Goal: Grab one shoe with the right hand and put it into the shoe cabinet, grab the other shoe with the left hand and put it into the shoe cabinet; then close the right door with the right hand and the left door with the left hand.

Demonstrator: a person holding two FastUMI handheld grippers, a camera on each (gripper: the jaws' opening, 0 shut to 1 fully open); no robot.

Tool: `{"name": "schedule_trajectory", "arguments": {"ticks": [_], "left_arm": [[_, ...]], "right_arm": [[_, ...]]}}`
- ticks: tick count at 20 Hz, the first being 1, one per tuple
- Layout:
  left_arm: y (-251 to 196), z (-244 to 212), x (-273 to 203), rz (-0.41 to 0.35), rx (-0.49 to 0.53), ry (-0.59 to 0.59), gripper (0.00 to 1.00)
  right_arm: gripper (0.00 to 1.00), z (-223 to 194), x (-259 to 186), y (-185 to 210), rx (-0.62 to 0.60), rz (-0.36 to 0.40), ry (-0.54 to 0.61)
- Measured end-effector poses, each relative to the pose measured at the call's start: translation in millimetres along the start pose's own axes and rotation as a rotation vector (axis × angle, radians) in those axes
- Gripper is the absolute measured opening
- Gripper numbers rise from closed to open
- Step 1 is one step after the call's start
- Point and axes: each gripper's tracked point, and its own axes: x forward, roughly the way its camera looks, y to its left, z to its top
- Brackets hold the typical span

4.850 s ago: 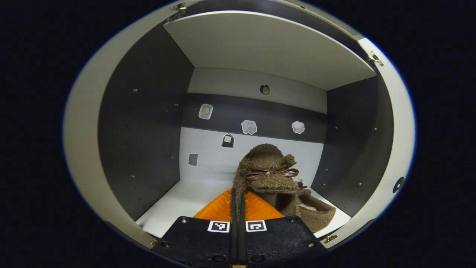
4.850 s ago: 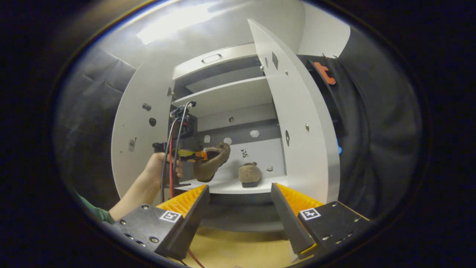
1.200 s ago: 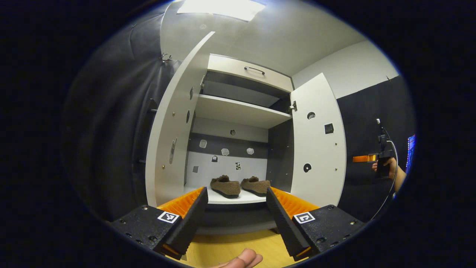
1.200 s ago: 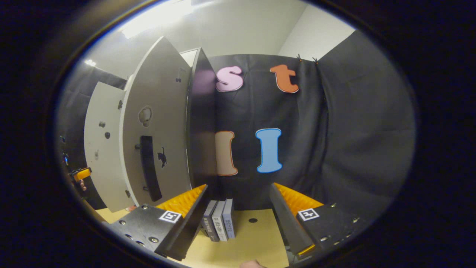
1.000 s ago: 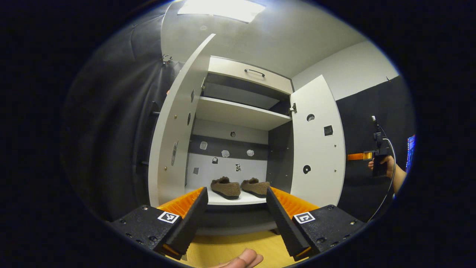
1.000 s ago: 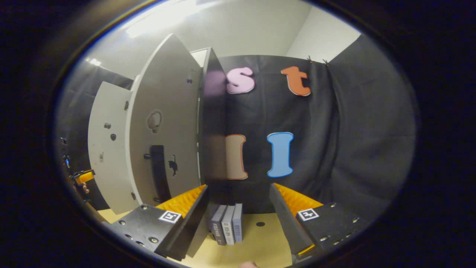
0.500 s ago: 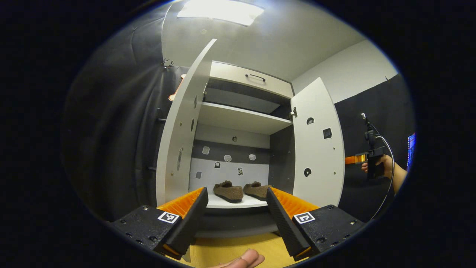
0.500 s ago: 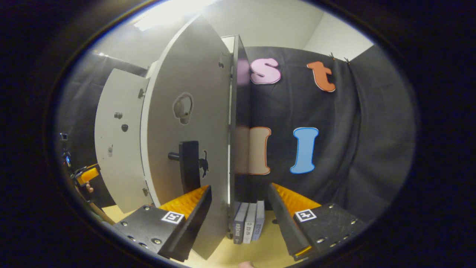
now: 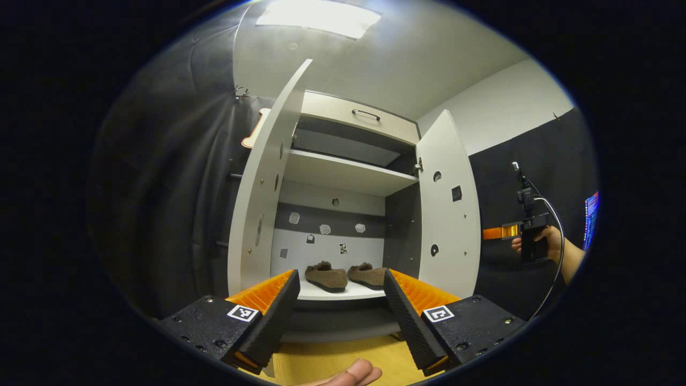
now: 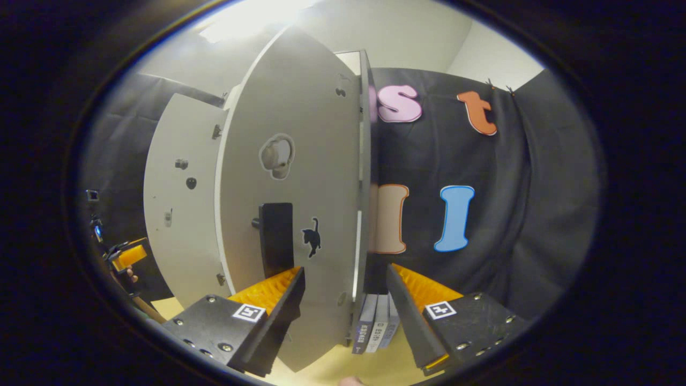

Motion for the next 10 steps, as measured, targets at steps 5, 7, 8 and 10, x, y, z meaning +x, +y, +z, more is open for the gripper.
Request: {"name": "schedule_trajectory", "arguments": {"ticks": [5, 7, 8, 10], "left_arm": [[14, -7, 7, 0.038, 0.008, 0.028, 0.96], [17, -9, 9, 0.059, 0.016, 0.049, 0.96], [20, -11, 12, 0.067, 0.019, 0.058, 0.96], [20, -14, 17, 0.072, 0.022, 0.069, 0.96]], "right_arm": [[0.93, 1, 12, 21, 0.017, 0.002, -0.003], [0.91, 1, 19, 36, 0.007, 0.009, -0.016], [0.93, 0, 23, 43, 0.011, 0.016, -0.016], [0.93, -4, 31, 61, 0.030, 0.038, -0.011]]}}
